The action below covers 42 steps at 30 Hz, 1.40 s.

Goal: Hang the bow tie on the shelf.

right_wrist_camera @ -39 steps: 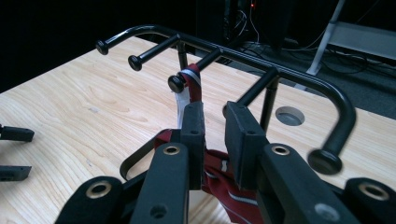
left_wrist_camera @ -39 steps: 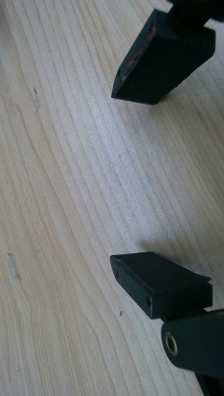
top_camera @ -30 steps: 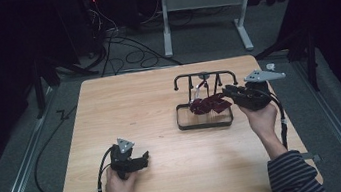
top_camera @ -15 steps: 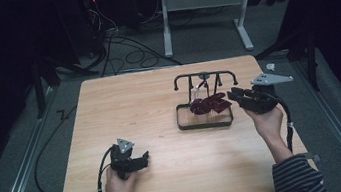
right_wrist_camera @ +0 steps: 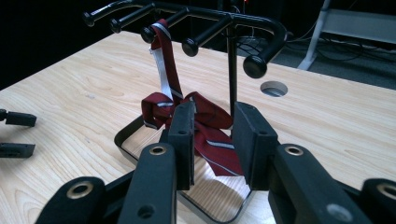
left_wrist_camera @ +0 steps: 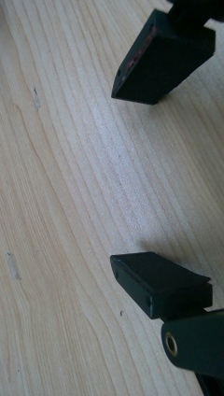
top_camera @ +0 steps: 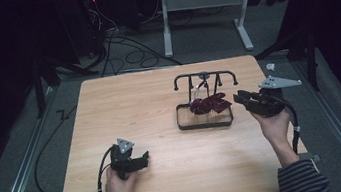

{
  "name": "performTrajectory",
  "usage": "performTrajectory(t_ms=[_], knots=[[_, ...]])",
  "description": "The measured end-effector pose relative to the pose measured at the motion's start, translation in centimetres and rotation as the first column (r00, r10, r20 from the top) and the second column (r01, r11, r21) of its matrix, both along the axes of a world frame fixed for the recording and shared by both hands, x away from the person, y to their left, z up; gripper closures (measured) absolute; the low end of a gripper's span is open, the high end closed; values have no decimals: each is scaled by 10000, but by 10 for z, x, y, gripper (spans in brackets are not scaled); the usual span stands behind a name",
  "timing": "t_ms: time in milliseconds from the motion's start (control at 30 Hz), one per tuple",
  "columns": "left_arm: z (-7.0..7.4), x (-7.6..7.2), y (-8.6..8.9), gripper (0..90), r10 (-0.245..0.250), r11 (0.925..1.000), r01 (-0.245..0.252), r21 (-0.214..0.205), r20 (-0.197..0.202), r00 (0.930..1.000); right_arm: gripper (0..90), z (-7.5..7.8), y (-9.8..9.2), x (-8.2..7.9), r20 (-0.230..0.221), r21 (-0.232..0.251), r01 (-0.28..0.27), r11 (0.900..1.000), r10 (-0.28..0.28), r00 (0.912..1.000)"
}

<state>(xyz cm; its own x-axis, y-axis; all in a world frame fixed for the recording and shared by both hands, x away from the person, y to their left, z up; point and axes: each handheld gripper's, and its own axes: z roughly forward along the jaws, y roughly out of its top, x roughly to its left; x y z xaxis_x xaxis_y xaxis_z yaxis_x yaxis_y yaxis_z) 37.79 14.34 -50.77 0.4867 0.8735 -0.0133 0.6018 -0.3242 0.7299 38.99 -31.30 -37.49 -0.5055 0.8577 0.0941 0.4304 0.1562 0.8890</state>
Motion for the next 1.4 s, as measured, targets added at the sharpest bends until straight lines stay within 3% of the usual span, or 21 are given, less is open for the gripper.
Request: performTrajectory(t_ms=[1400], knots=[[0,0,0,174,-1,10000,1,2,-2,10000,700,-25,-31,-36,-264,532,316,9981,-302,9992]])
